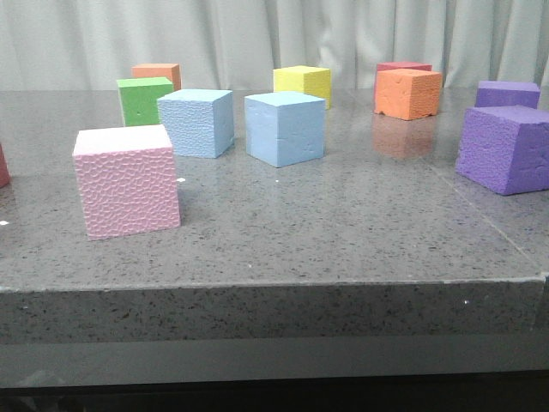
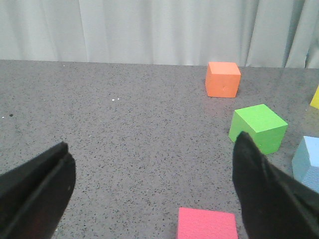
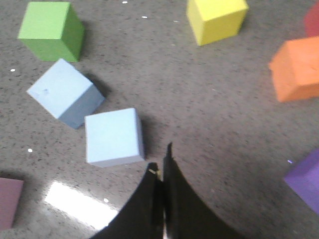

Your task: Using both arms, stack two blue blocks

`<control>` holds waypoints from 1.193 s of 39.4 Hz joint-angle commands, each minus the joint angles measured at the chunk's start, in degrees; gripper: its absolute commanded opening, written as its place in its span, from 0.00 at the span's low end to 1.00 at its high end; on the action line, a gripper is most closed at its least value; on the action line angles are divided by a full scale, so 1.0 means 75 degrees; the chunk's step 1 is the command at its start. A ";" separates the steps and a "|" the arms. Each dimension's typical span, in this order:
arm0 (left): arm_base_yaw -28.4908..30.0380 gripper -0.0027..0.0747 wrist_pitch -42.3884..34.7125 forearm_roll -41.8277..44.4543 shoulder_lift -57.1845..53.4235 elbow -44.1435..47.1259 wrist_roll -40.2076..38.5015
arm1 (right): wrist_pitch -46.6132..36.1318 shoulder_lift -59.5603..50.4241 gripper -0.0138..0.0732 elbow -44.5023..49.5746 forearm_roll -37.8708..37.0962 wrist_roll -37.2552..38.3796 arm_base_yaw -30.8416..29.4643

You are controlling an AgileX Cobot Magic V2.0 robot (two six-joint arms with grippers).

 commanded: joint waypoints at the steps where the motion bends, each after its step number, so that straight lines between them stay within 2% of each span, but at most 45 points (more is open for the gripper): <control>1: -0.0049 0.83 -0.0622 -0.0020 -0.0002 -0.0279 -0.0047 | -0.0281 -0.1149 0.08 0.0603 -0.0049 -0.0080 -0.0591; 11: -0.0049 0.83 -0.0622 -0.0020 -0.0002 -0.0279 -0.0047 | -0.1724 -0.3358 0.08 0.3649 -0.0198 -0.0087 -0.1569; 22: -0.0049 0.83 -0.0622 -0.0020 -0.0002 -0.0279 -0.0047 | -0.4317 -0.5923 0.08 0.7356 -0.0305 -0.0087 -0.1585; 31: -0.0049 0.83 -0.0622 -0.0020 -0.0002 -0.0279 -0.0047 | -0.5739 -0.8056 0.08 0.9936 -0.0305 -0.0087 -0.1585; 38: -0.0049 0.83 -0.0656 -0.0037 -0.0002 -0.0279 -0.0047 | -0.6396 -0.9412 0.08 1.1150 -0.0305 -0.0087 -0.1585; 47: -0.0049 0.83 -0.0620 -0.0251 0.0025 -0.0318 -0.0047 | -0.6999 -0.9815 0.08 1.1491 -0.0305 -0.0087 -0.1585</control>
